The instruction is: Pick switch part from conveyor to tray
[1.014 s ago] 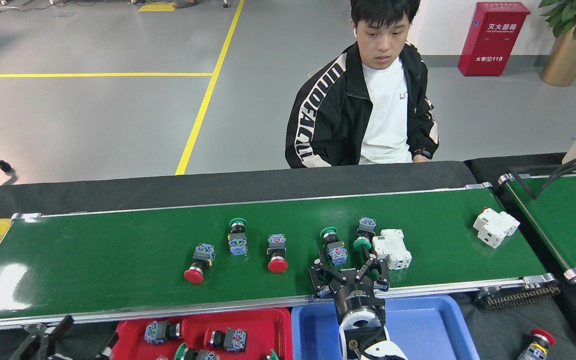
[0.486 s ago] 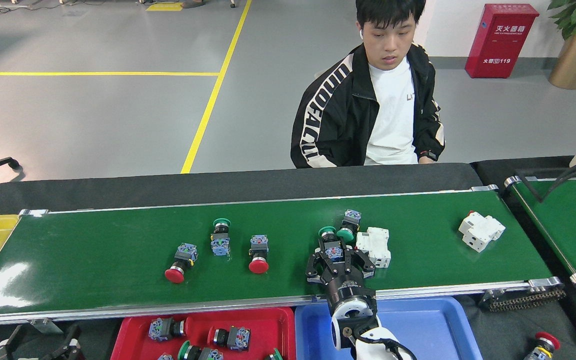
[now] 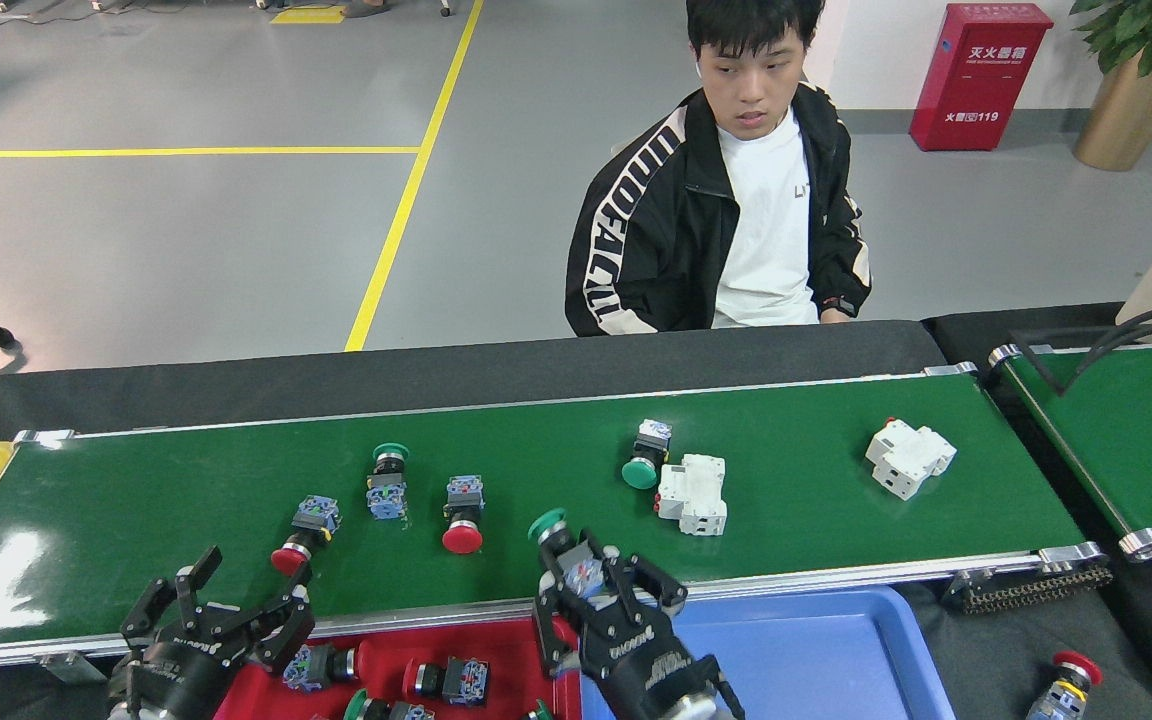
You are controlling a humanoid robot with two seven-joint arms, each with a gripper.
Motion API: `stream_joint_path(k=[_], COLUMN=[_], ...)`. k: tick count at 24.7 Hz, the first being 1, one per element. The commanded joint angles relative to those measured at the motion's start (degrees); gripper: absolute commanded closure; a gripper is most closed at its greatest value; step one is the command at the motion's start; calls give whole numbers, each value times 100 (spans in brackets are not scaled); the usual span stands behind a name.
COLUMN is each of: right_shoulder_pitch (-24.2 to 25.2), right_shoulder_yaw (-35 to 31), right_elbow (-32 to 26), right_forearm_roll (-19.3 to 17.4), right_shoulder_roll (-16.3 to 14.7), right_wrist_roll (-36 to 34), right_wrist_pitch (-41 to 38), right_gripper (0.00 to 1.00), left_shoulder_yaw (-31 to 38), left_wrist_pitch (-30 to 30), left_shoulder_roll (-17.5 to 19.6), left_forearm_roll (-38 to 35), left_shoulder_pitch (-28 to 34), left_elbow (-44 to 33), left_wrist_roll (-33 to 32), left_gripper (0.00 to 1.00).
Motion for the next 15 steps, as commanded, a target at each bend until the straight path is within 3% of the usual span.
stream_joint_path(k=[1, 2, 4, 5, 7, 8, 9, 10, 15], right_shoulder_pitch=[92, 145, 197, 180, 136, 110, 57, 4, -488], right_shoulder_yaw=[8, 51, 122, 131, 113, 95, 95, 87, -766], right_elbow=[-101, -83, -83, -83, -83, -83, -83, -83, -74], right_forearm_roll=[4, 4, 4, 4, 4, 4, 4, -5, -14], right_shoulder_roll=[7, 16, 7, 7, 51, 87, 87, 95, 262], right_wrist_roll=[65, 92, 145, 145, 145, 145, 145, 136, 109], right_wrist_pitch=[-839, -883, -944, -936, -892, -883, -883, -865, 541], right_gripper=[60, 5, 0, 0, 0, 0, 0, 0, 0], left_shoulder_yaw=[-16, -16, -33, -42, -86, -183, -235, -253, -200], left_wrist_pitch=[117, 117, 117, 91, 21, -14, -6, -50, -322], left_shoulder_roll=[79, 79, 132, 202, 439, 545, 580, 615, 633], left_forearm_roll=[-39, -83, -170, -170, -153, -126, -126, -109, 243], left_shoulder_pitch=[-307, -474, -764, -896, -1028, -1045, -1054, -1054, -957], left_elbow=[293, 530, 890, 1040, 1303, 1409, 1462, 1488, 1426], left_wrist_roll=[16, 25, 51, 51, 78, 104, 113, 148, 271], left_gripper=[2, 3, 15, 26, 55, 75, 82, 88, 90])
